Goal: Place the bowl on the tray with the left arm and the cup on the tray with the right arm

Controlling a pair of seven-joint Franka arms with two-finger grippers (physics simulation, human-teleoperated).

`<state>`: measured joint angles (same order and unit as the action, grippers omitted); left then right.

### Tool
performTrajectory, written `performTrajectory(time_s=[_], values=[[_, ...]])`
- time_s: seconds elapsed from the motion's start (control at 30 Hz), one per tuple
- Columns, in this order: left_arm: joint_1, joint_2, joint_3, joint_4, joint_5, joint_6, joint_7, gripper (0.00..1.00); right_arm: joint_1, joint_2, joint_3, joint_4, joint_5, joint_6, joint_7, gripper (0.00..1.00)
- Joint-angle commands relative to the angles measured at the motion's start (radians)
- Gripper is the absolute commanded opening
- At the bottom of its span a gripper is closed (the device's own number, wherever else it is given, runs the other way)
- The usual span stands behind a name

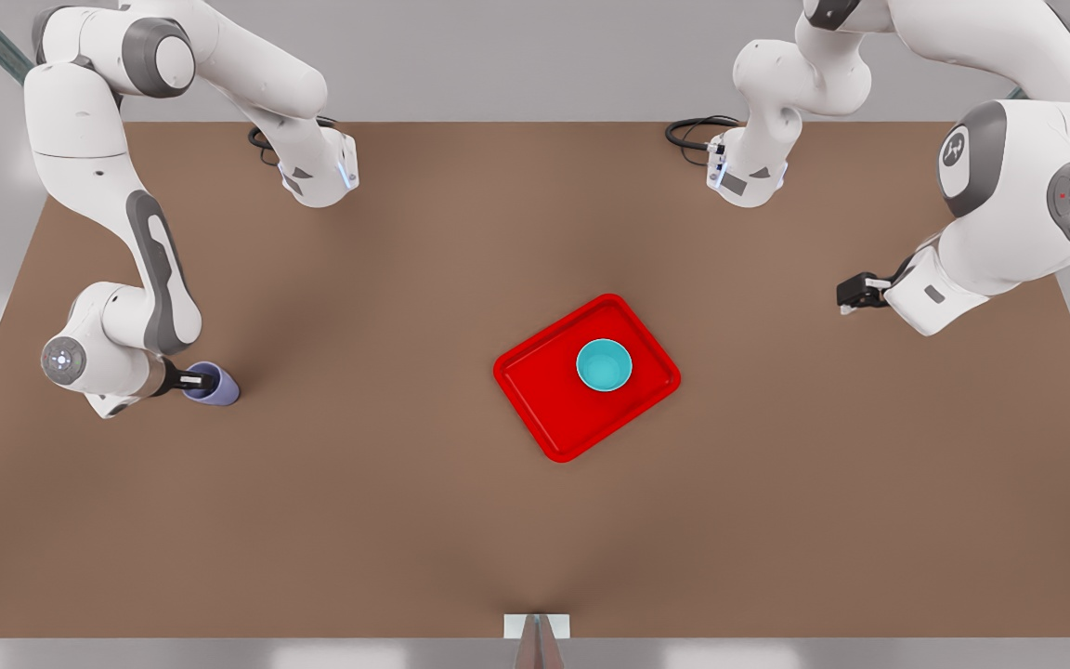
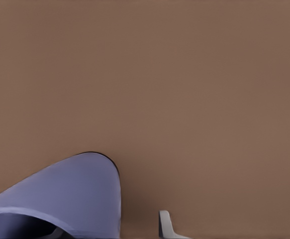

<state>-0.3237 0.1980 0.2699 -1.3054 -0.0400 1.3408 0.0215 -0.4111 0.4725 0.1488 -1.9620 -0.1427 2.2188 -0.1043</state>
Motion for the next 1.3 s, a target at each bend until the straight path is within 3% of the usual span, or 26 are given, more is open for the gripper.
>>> performTrajectory(time_s=[0.0,0.07,0.1,0.13,0.37,0.6,0.8,0.87,1.1,1.27], values=[[0.000,0.000,0.000,0.000,0.000,-0.003,0.000,1.00,0.000,0.000,0.000,0.000,0.000,-0.001,0.000,0.45],[0.000,0.000,0.000,0.000,0.000,-0.006,0.000,1.00,0.000,0.000,0.000,0.000,0.000,-0.001,-0.002,0.33],[0.000,0.000,0.000,0.000,0.000,-0.006,0.000,1.00,0.002,0.000,0.000,0.000,0.000,-0.001,-0.008,0.22],[0.000,0.000,0.000,0.000,0.000,-0.006,0.000,1.00,0.003,0.000,0.000,0.000,0.000,-0.001,-0.008,0.21],[0.000,0.000,0.000,0.000,0.000,-0.006,0.000,1.00,0.015,-0.008,0.002,0.005,0.002,-0.014,0.001,0.21],[-0.002,-0.002,0.000,0.002,0.000,-0.011,0.000,1.00,0.002,-0.057,0.068,0.049,0.002,-0.130,-0.003,0.21],[-0.002,0.000,0.000,0.002,0.000,-0.009,0.000,1.00,0.006,-0.106,0.290,0.153,0.078,-0.228,0.026,0.21],[-0.002,0.000,0.000,0.000,0.000,-0.009,0.000,1.00,0.069,-0.104,0.353,0.218,0.069,-0.268,0.164,0.21],[-0.002,-0.002,0.000,0.000,0.002,-0.011,0.002,1.00,0.339,-0.087,0.351,0.367,0.058,-0.309,0.488,0.21],[-0.002,0.000,0.000,0.000,0.002,-0.011,0.002,1.00,0.548,0.057,0.341,0.477,0.048,-0.297,0.787,0.21]])
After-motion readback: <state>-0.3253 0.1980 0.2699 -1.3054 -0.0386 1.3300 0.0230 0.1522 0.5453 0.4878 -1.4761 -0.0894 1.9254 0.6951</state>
